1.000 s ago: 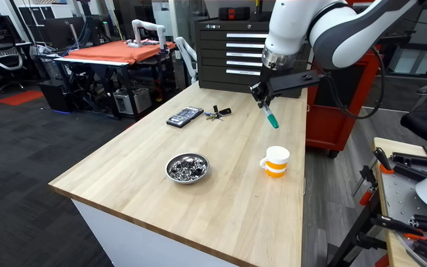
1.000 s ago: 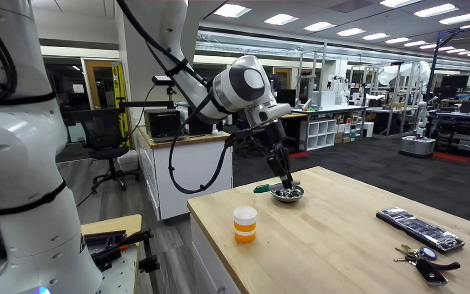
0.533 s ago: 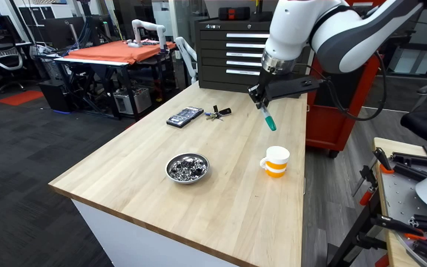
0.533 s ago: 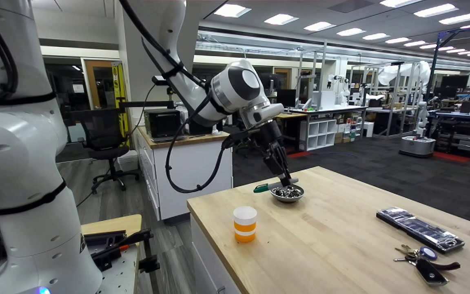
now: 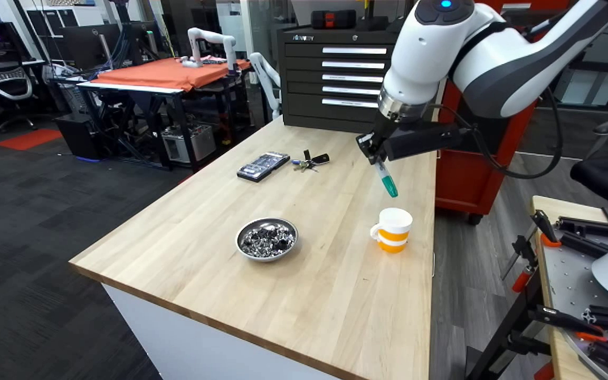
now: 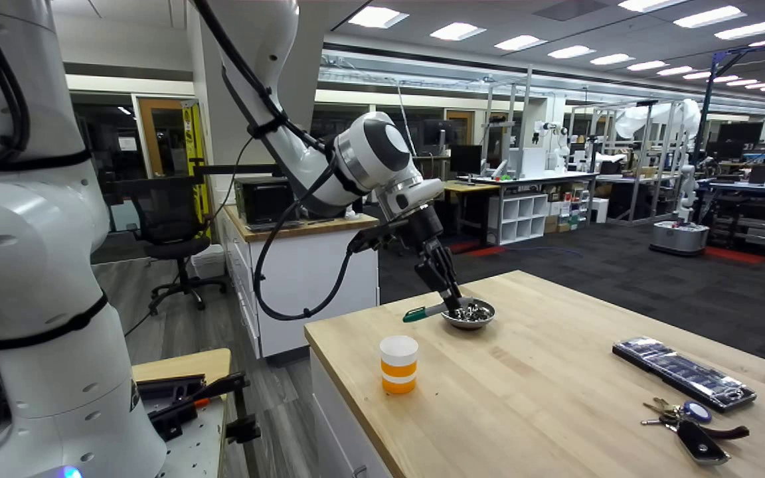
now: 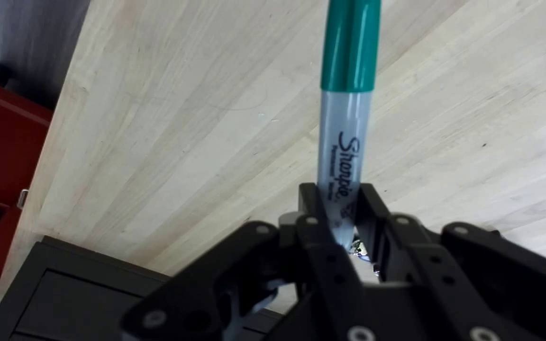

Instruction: Put the pen in the cup

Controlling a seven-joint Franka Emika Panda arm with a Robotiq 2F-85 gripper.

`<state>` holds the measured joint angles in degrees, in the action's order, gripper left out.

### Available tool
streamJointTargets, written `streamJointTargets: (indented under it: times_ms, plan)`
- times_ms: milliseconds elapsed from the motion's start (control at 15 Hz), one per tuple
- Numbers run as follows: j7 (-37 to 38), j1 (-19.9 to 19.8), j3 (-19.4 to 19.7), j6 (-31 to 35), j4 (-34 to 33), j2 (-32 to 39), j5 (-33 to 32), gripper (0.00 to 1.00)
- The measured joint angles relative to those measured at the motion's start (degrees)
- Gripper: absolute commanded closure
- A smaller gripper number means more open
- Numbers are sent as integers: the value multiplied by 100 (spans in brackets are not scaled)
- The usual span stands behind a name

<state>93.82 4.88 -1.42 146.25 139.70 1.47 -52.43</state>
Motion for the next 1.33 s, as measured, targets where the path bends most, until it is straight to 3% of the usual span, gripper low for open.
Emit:
streamJointTargets:
  times_ms: [867, 1333]
  plan:
    - [1215, 23, -116, 119, 332, 22, -1421, 94]
    - [1743, 21, -106, 201, 354, 64, -1872, 94]
